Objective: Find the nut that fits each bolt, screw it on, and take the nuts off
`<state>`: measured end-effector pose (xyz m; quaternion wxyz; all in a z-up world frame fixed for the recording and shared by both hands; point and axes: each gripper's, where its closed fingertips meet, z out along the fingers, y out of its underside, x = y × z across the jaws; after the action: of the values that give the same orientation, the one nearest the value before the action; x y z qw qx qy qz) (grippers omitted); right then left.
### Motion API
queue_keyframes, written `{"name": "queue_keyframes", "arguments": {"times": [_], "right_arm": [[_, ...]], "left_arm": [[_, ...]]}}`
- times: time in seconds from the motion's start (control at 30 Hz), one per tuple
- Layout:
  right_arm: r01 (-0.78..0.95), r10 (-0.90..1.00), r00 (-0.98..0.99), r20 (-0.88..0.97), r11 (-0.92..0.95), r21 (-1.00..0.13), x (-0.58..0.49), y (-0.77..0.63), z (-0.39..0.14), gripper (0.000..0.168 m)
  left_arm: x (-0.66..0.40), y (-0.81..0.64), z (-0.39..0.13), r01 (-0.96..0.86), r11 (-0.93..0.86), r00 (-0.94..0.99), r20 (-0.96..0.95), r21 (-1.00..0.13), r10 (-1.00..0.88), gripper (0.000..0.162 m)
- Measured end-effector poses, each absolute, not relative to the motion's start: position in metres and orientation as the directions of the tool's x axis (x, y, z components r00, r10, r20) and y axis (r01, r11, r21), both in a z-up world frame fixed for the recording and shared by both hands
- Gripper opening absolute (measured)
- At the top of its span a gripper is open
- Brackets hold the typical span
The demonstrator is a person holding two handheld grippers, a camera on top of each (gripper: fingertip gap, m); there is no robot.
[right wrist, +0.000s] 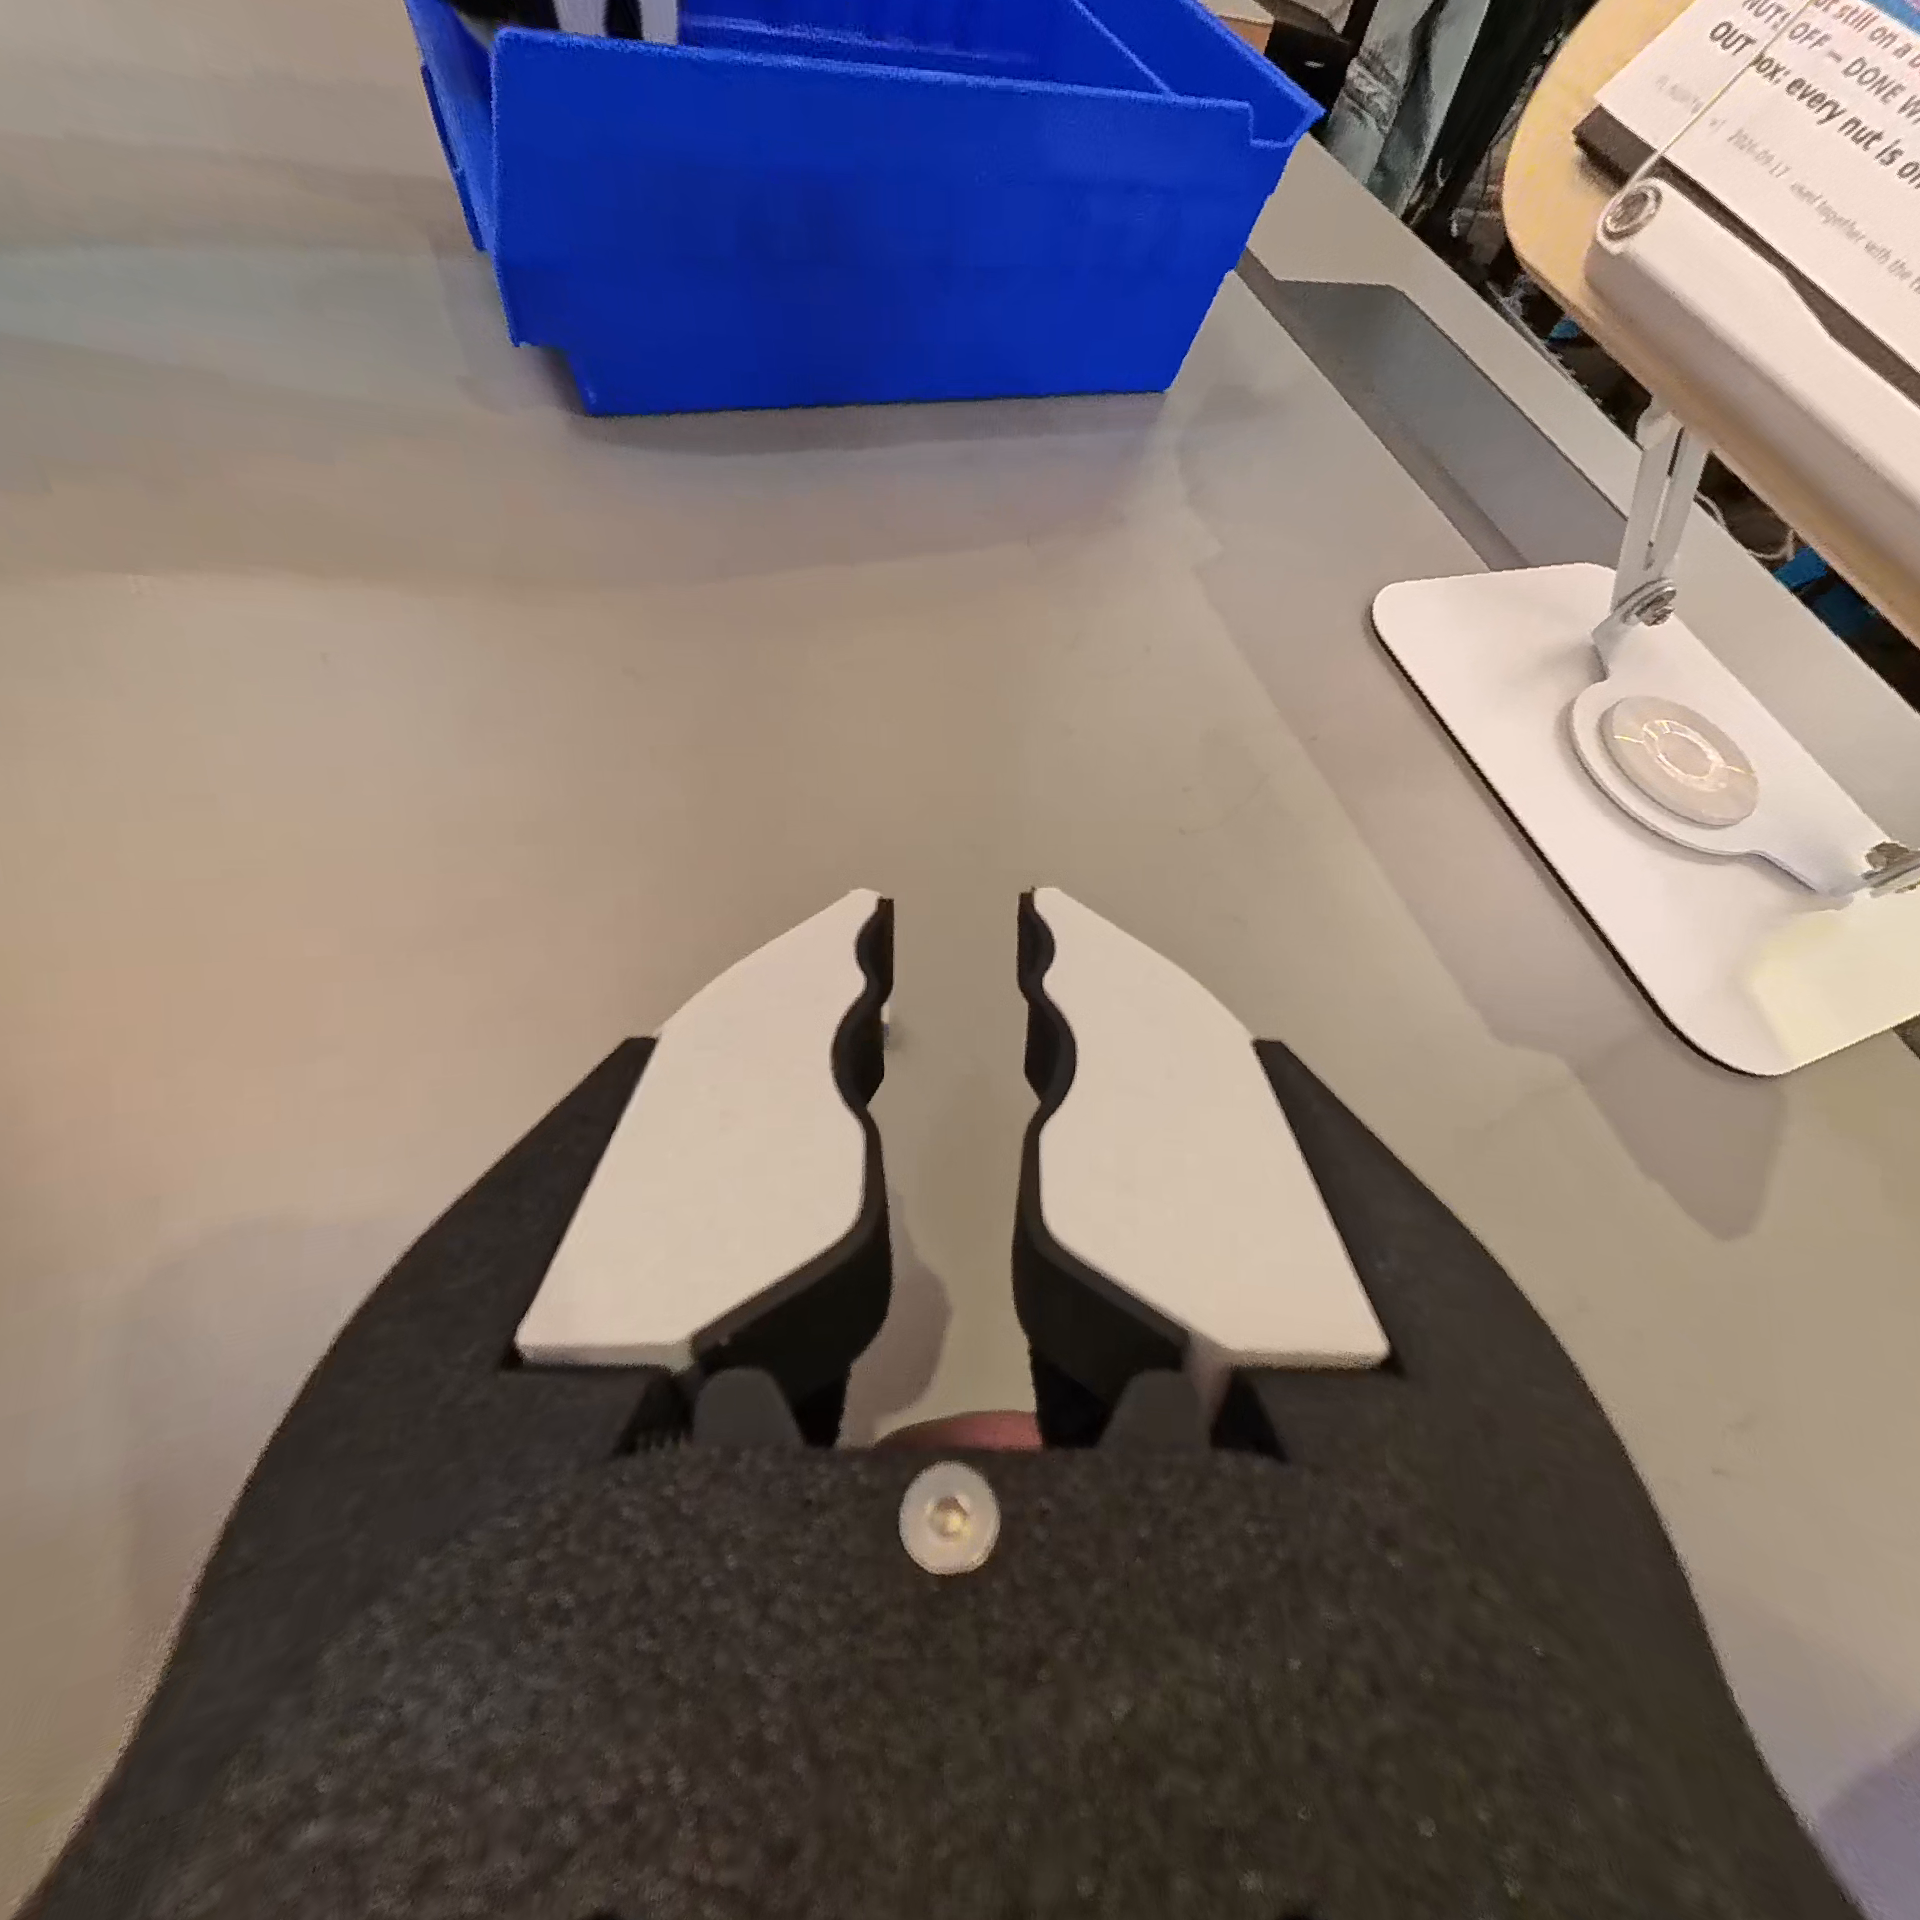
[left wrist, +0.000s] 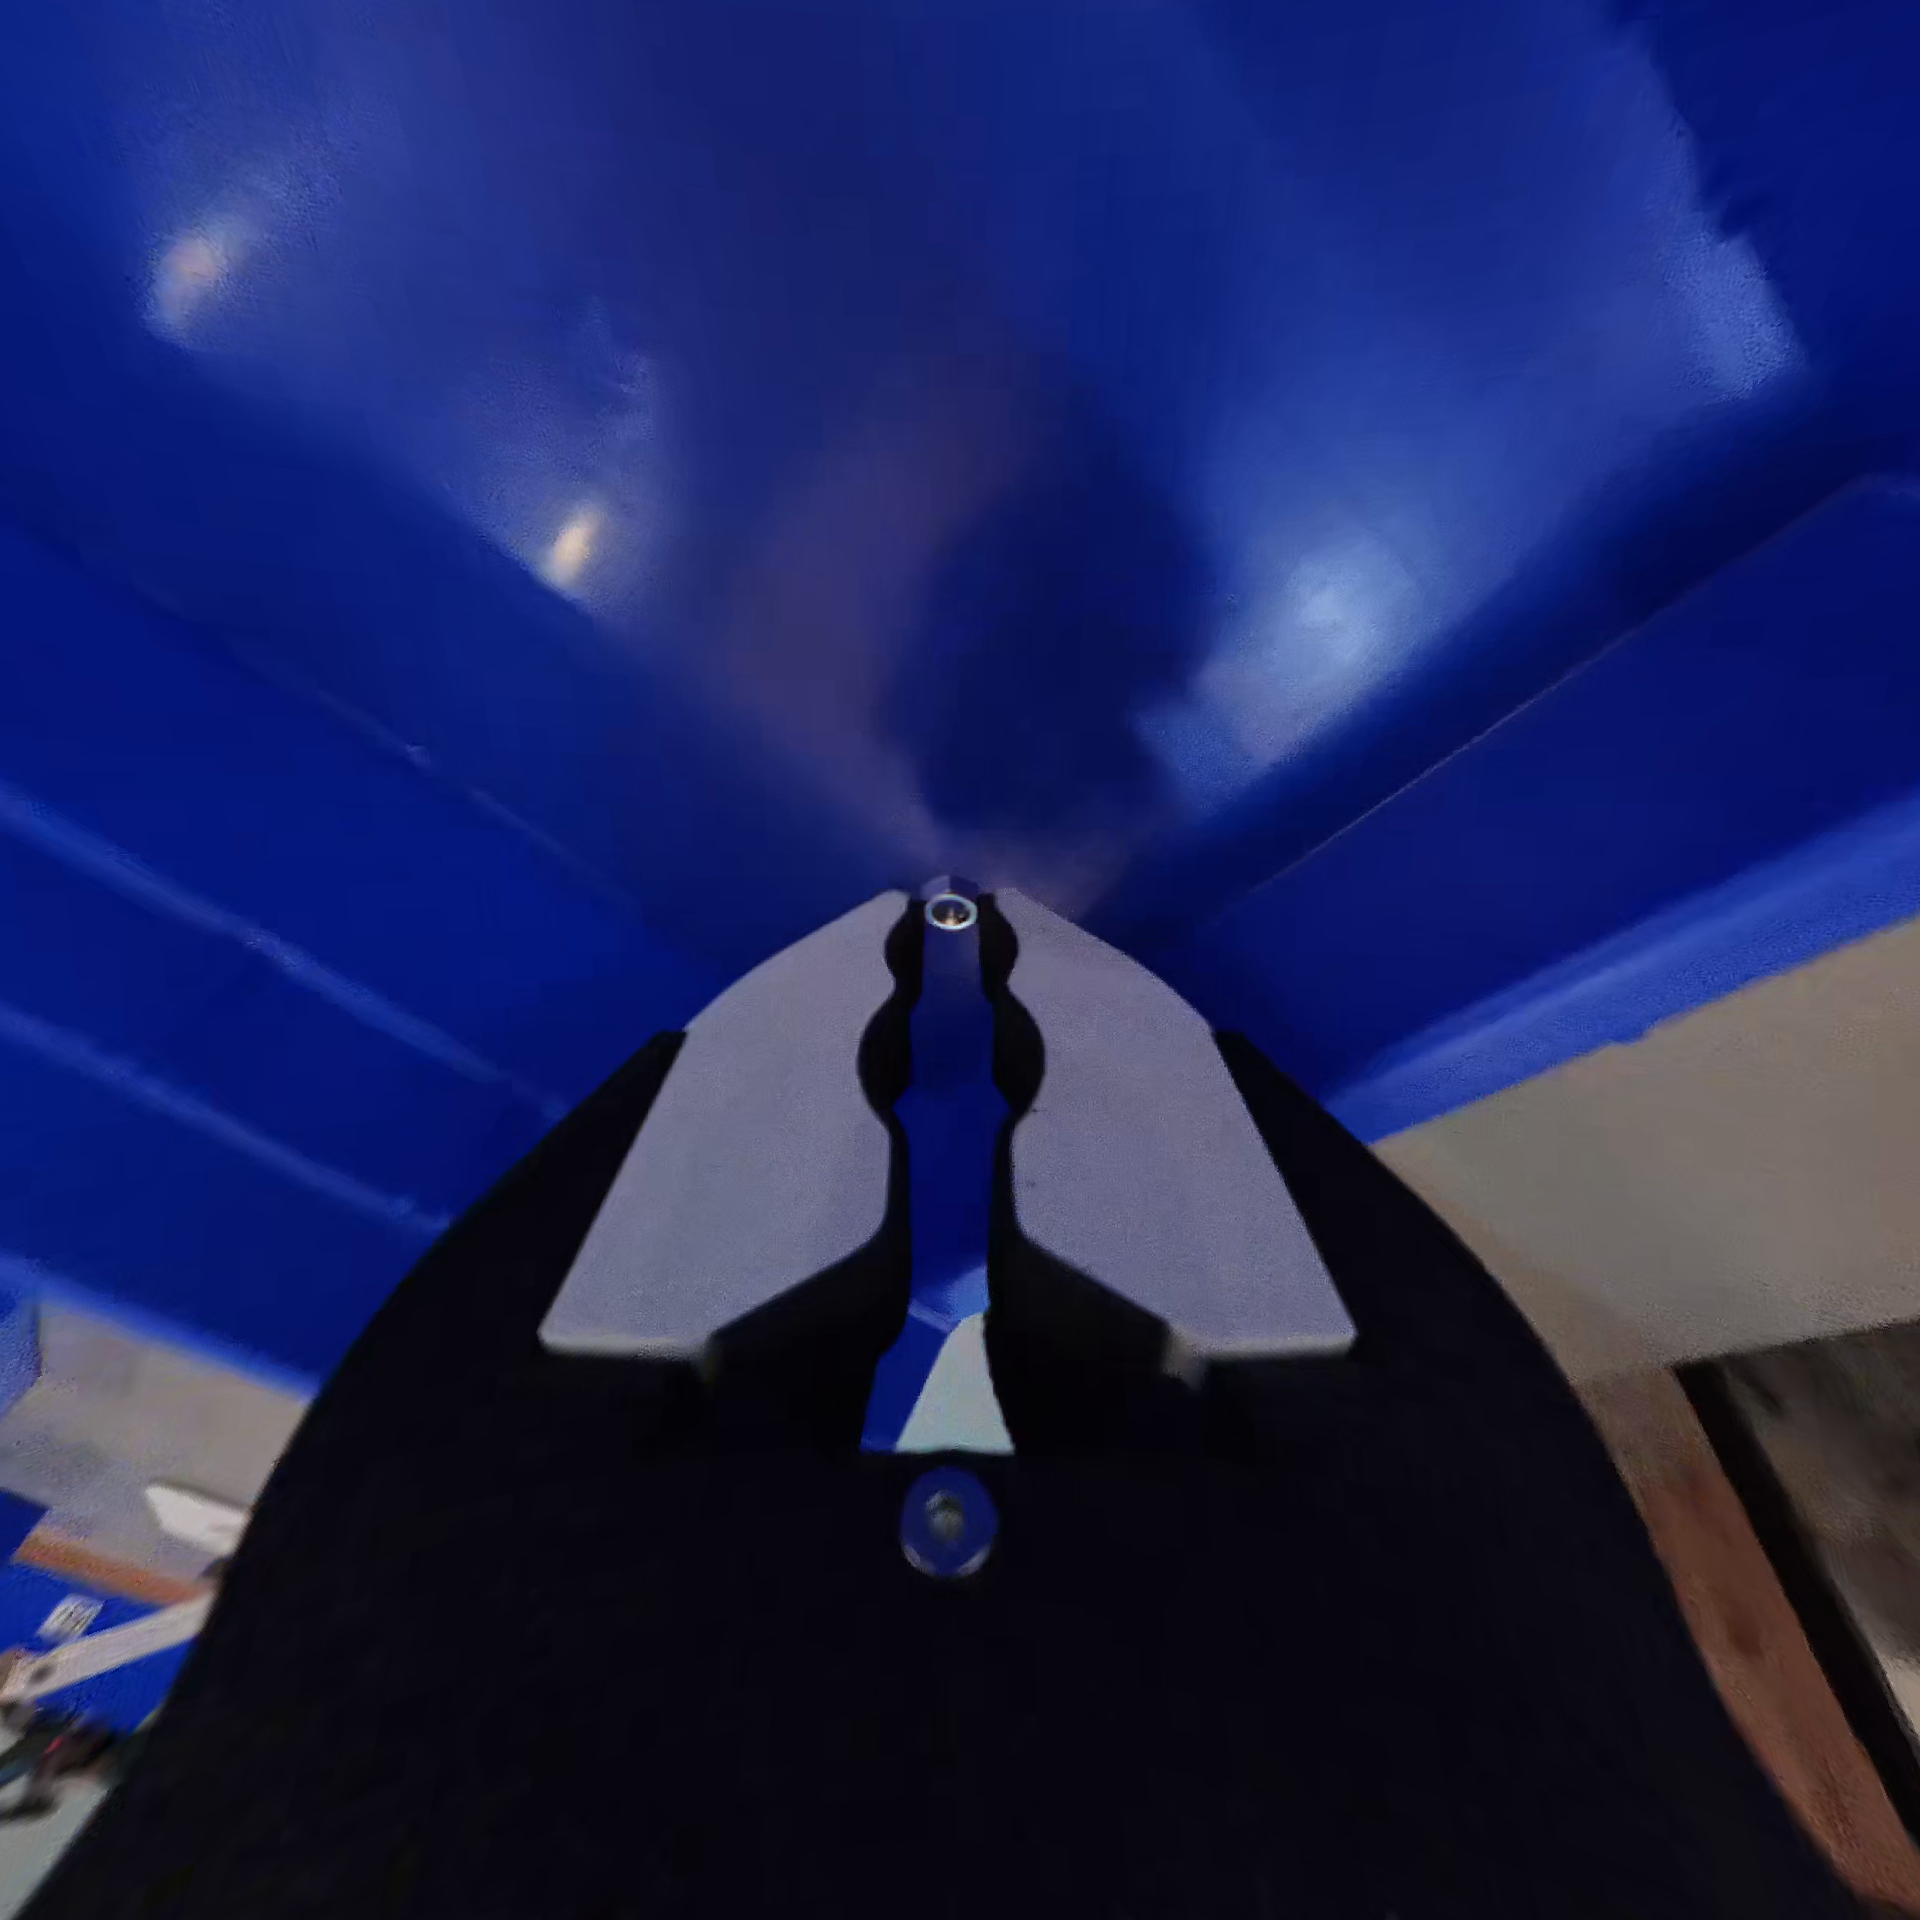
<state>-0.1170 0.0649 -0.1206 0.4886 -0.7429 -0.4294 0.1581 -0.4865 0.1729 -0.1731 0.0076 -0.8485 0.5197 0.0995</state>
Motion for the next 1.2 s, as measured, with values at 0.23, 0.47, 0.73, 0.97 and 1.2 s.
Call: {"name": "queue_keyframes", "arguments": {"times": [0.23, 0.47, 0.73, 0.97, 1.2], "right_arm": [[0.465, 0.782, 0.600, 0.166, -0.173, -0.868, -0.111, 0.069, -0.120, 0.023], [0.425, 0.806, 0.579, 0.126, -0.166, -0.890, -0.110, 0.062, -0.106, 0.023], [0.776, 0.938, 0.210, 0.275, 0.011, -0.631, -0.108, 0.040, -0.078, 0.031], [0.877, 0.875, -0.279, 0.396, 0.400, -0.266, -0.103, 0.066, -0.145, 0.031], [0.779, 0.774, -0.503, 0.383, 0.599, -0.186, -0.116, 0.062, -0.172, 0.027]], "left_arm": [[-0.385, 0.128, -0.073, -0.729, -0.185, 0.381, -0.167, -0.659, -0.909, 0.009], [-0.270, 0.017, -0.031, -0.284, -0.052, 0.005, 0.053, -0.957, -0.999, 0.010], [-0.207, -0.003, -0.101, -0.220, -0.260, -0.102, 0.287, -0.940, -0.952, 0.010], [-0.215, 0.012, -0.100, -0.177, -0.318, -0.067, 0.334, -0.931, -0.940, 0.010], [-0.216, 0.012, -0.105, -0.217, -0.342, -0.075, 0.365, -0.914, -0.928, 0.010]]}}
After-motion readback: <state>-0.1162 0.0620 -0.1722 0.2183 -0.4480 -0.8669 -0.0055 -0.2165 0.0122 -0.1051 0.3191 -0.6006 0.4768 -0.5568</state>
